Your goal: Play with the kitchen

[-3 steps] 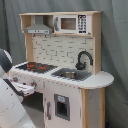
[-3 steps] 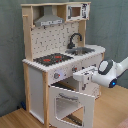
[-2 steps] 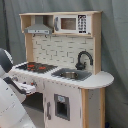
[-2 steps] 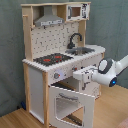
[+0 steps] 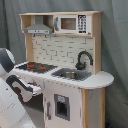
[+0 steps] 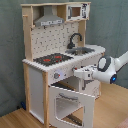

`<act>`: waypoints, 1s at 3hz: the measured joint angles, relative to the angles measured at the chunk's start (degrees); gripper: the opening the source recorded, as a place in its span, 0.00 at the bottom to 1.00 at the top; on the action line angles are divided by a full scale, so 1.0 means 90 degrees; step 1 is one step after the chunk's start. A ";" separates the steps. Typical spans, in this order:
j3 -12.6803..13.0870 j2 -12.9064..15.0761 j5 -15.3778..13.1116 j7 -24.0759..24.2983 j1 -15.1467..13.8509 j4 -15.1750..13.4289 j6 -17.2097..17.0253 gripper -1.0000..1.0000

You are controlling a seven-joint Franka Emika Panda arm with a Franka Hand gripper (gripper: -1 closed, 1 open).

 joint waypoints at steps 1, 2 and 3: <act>0.0128 0.0325 -0.0054 -0.0052 -0.0100 0.0220 0.0104 1.00; 0.0129 0.0326 -0.0054 -0.0057 -0.0100 0.0219 0.0104 0.00; 0.0182 0.0331 -0.0052 0.0445 -0.0120 0.0254 0.0104 0.00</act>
